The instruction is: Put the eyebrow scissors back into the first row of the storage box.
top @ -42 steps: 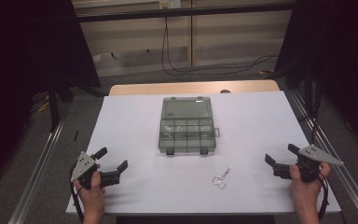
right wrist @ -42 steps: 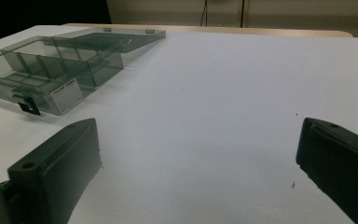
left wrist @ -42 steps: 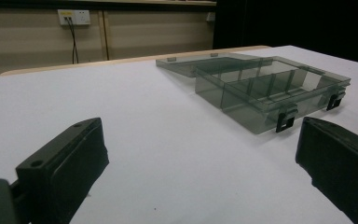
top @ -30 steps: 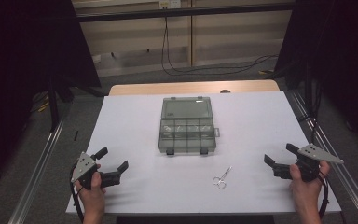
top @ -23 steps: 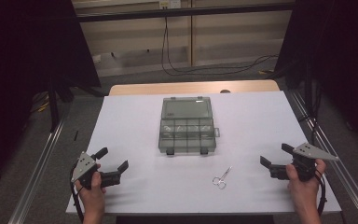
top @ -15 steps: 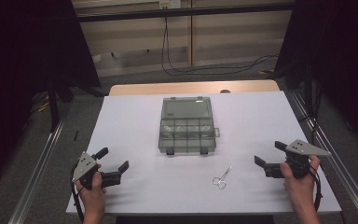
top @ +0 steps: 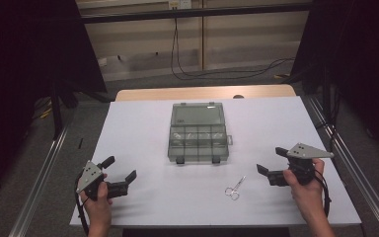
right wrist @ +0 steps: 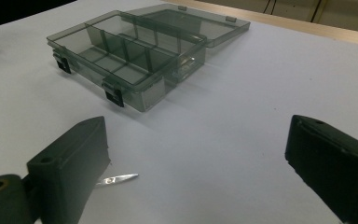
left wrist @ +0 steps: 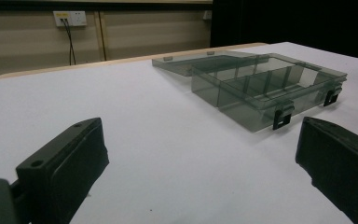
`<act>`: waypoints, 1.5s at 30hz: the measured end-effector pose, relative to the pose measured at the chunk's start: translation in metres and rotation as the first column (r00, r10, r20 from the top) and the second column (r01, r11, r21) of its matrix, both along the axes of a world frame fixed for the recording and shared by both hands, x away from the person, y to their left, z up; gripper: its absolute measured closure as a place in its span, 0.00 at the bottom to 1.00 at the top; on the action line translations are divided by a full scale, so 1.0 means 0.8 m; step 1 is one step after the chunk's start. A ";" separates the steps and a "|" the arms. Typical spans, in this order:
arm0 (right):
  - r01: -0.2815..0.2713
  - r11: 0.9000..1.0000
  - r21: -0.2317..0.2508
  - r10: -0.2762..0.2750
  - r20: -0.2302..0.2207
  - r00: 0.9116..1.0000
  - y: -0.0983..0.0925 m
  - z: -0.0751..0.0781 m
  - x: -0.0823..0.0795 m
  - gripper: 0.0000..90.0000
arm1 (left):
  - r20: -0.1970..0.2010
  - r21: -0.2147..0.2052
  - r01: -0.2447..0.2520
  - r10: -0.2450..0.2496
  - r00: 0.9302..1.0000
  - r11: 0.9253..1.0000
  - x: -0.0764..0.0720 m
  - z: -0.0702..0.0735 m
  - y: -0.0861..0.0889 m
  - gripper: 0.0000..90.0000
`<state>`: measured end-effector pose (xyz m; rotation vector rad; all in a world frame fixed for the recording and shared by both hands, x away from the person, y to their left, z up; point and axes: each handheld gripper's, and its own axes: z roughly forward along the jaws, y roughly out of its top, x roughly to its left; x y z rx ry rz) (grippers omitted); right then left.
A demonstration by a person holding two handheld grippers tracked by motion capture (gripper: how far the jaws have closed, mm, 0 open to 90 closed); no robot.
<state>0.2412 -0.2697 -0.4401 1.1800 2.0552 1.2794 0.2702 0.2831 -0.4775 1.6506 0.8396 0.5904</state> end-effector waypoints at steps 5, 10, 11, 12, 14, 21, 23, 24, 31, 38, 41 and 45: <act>0.001 1.000 -0.021 -0.001 -0.005 1.000 0.011 0.003 0.001 0.27 | 0.000 -0.003 0.000 0.000 1.000 1.000 0.000 0.000 0.000 0.02; -0.002 0.998 -0.058 0.000 -0.029 1.000 0.027 0.005 0.003 0.63 | 0.000 -0.005 0.000 0.000 1.000 1.000 0.000 0.000 0.000 0.02; 0.006 0.997 -0.079 -0.010 -0.047 0.999 0.032 0.005 0.004 0.78 | -0.003 -0.022 -0.003 0.002 1.000 1.000 0.000 0.000 -0.001 0.02; 0.002 0.997 -0.083 -0.006 -0.054 0.999 0.034 0.004 0.004 0.84 | -0.003 -0.022 -0.003 0.002 1.000 1.000 0.000 0.000 -0.001 0.02; -0.009 0.996 -0.091 0.003 -0.064 0.998 0.035 0.003 0.005 0.93 | -0.003 -0.024 -0.003 0.003 1.000 1.000 0.000 0.000 -0.001 0.02; -0.107 0.989 -0.101 0.085 -0.201 0.976 0.049 -0.006 0.006 1.00 | -0.004 -0.022 -0.002 0.002 1.000 1.000 0.000 0.000 -0.001 0.02; -0.118 0.989 -0.089 0.092 -0.260 0.961 0.055 -0.011 0.007 1.00 | 0.003 0.003 0.004 -0.004 1.000 1.000 0.001 0.000 0.001 0.02; -0.118 0.989 -0.089 0.092 -0.260 0.961 0.055 -0.011 0.007 1.00 | 0.003 0.003 0.004 -0.004 1.000 1.000 0.001 0.000 0.001 0.02; -0.093 0.988 -0.122 0.047 -0.340 0.939 0.062 -0.030 0.013 1.00 | -0.003 -0.022 -0.002 0.002 1.000 1.000 0.000 0.000 -0.001 0.02; -0.096 0.986 -0.134 0.043 -0.357 0.933 0.073 -0.039 0.018 1.00 | 0.000 -0.011 0.002 -0.002 1.000 1.000 0.000 0.000 0.000 0.02; -0.101 0.986 -0.130 0.048 -0.359 0.932 0.080 -0.042 0.021 1.00 | 0.000 -0.010 0.003 -0.003 1.000 1.000 0.000 0.000 0.001 0.02; -0.110 0.986 -0.126 0.060 -0.348 0.935 0.088 -0.043 0.027 1.00 | 0.003 -0.002 0.003 -0.003 1.000 1.000 0.001 0.000 0.002 0.02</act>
